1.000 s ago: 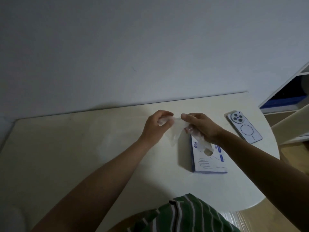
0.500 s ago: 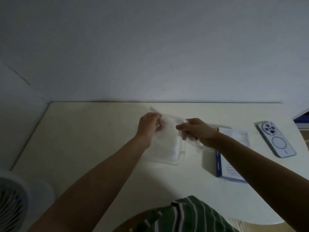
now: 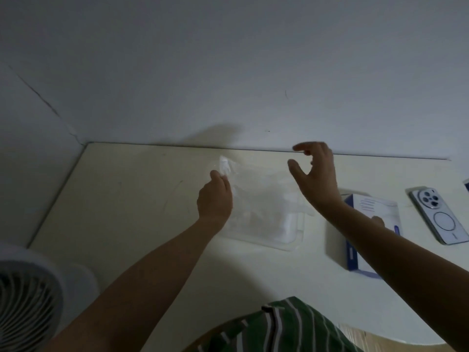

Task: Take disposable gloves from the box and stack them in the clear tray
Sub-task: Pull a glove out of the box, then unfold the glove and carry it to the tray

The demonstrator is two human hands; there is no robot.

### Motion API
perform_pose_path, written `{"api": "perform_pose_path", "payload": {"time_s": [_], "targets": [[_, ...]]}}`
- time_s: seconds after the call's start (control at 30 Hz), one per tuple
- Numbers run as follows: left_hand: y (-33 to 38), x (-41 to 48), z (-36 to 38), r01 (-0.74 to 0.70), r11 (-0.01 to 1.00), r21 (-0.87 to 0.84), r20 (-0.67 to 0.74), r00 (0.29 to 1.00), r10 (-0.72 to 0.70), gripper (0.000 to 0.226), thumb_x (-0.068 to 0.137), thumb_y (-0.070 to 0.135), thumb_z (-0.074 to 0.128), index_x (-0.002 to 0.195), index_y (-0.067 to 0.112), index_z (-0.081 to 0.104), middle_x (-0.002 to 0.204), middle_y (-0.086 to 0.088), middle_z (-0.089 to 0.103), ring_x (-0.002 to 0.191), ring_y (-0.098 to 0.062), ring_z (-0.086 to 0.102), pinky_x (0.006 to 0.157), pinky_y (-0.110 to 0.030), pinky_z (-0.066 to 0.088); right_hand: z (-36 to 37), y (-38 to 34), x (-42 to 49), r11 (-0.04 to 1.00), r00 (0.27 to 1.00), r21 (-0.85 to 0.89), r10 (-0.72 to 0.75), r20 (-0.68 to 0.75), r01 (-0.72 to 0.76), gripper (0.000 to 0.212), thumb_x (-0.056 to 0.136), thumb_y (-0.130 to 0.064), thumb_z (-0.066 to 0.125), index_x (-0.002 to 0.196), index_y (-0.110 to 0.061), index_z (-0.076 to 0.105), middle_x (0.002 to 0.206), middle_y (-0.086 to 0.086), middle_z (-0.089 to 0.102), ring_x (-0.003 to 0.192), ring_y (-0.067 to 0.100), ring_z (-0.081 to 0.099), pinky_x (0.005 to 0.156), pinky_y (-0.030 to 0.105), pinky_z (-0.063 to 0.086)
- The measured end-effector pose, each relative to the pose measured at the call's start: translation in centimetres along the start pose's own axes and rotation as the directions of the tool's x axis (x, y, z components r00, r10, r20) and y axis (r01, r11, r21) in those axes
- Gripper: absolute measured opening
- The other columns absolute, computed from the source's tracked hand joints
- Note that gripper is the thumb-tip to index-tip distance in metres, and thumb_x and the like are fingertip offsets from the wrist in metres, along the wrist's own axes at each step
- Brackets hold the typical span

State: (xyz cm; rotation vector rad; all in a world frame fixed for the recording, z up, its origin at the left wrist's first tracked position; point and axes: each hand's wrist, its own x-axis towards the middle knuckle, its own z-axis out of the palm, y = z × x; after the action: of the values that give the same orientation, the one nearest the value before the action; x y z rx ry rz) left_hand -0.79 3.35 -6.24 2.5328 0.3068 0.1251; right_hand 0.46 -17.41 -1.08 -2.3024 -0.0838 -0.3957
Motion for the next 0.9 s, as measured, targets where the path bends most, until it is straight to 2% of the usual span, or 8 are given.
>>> {"api": "perform_pose_path", "payload": {"time_s": [0.07,0.13,0.27,0.4,0.5,0.6,0.73,0.9], "targets": [[-0.1,-0.2,0.2,-0.037,0.997,0.062,0.033,0.999,0.035,0.03,0.105,0.025,0.023,0.109,0.002,0.042,0.087,-0.018,0.068,0.08,-0.039,0.065,0.066,-0.04,0.048,0.7,-1.3,0.3,0.977,0.981,0.105,-0.189,0.041,0.184,0.016,0.086,-0.008,0.063,0.101,-0.012,0.066,0.1,0.001,0.062,0.087,0.011,0.058,0.077,0.023,0.047],[-0.3,-0.4,0.6,-0.05,0.99,0.131,0.091,0.995,0.038,0.026,0.105,0.024,0.027,0.113,0.003,0.04,0.093,-0.015,0.068,0.083,-0.036,0.065,0.063,-0.038,0.043,2.1,-2.1,0.0,0.97,0.937,0.145,-0.228,0.264,0.195,0.019,0.087,-0.005,0.059,0.099,-0.015,0.07,0.09,-0.002,0.068,0.072,0.007,0.061,0.069,0.022,0.05],[-0.5,-0.3,0.9,0.026,0.978,0.205,0.21,0.975,-0.07,0.024,0.096,0.01,0.049,0.115,0.006,0.035,0.099,-0.014,0.067,0.088,-0.033,0.066,0.066,-0.036,0.049,5.8,-1.5,-1.4,0.981,0.787,-0.148,-0.008,0.617,0.126,0.029,0.097,-0.013,0.051,0.123,-0.018,0.064,0.108,0.003,0.07,0.089,0.015,0.066,0.087,0.031,0.053],[-0.5,0.1,0.9,0.081,0.977,0.199,0.253,0.959,-0.131,0.029,0.095,0.005,0.043,0.122,0.002,0.032,0.104,-0.018,0.065,0.095,-0.037,0.064,0.067,-0.036,0.042,8.1,-0.1,-2.6,0.941,0.64,-0.301,0.137,0.756,0.154,0.032,0.097,-0.013,0.047,0.124,-0.021,0.064,0.114,0.007,0.069,0.105,0.023,0.064,0.09,0.032,0.051],[-0.2,0.4,0.6,0.061,0.982,0.178,0.268,0.957,-0.108,0.031,0.092,0.004,0.042,0.122,0.0,0.032,0.11,-0.019,0.058,0.096,-0.036,0.061,0.067,-0.034,0.042,9.0,0.9,-3.2,0.922,0.613,-0.351,0.184,0.768,0.162,0.037,0.097,-0.013,0.045,0.13,-0.024,0.06,0.123,0.007,0.065,0.11,0.025,0.06,0.087,0.03,0.047],[-0.3,0.1,0.1,-0.2,0.926,0.321,0.16,0.975,0.155,0.036,0.082,-0.004,0.046,0.117,0.005,0.043,0.114,-0.013,0.048,0.097,-0.028,0.054,0.075,-0.033,0.048,9.7,1.7,-3.4,0.909,0.613,-0.372,0.186,0.768,0.19,0.042,0.099,-0.013,0.043,0.137,-0.025,0.053,0.129,0.007,0.061,0.115,0.025,0.057,0.091,0.031,0.044],[0.2,0.3,0.2,-0.57,0.751,0.334,0.189,0.821,0.538,0.031,0.078,-0.007,0.047,0.103,0.008,0.058,0.099,-0.011,0.056,0.087,-0.028,0.055,0.07,-0.034,0.047,10.3,2.1,-3.6,0.913,0.582,-0.347,0.165,0.797,0.216,0.042,0.099,-0.012,0.039,0.136,-0.026,0.05,0.119,0.008,0.063,0.103,0.025,0.059,0.084,0.03,0.045],[-1.2,1.4,1.3,-0.403,0.847,0.346,0.569,0.808,0.152,0.045,0.085,0.006,0.063,0.126,0.005,0.043,0.123,-0.015,0.048,0.107,-0.033,0.057,0.083,-0.036,0.047,10.4,2.2,-3.5,0.894,0.567,-0.367,0.169,0.806,0.256,0.039,0.097,-0.014,0.046,0.135,-0.024,0.044,0.117,0.009,0.057,0.102,0.028,0.059,0.081,0.032,0.045]]}}
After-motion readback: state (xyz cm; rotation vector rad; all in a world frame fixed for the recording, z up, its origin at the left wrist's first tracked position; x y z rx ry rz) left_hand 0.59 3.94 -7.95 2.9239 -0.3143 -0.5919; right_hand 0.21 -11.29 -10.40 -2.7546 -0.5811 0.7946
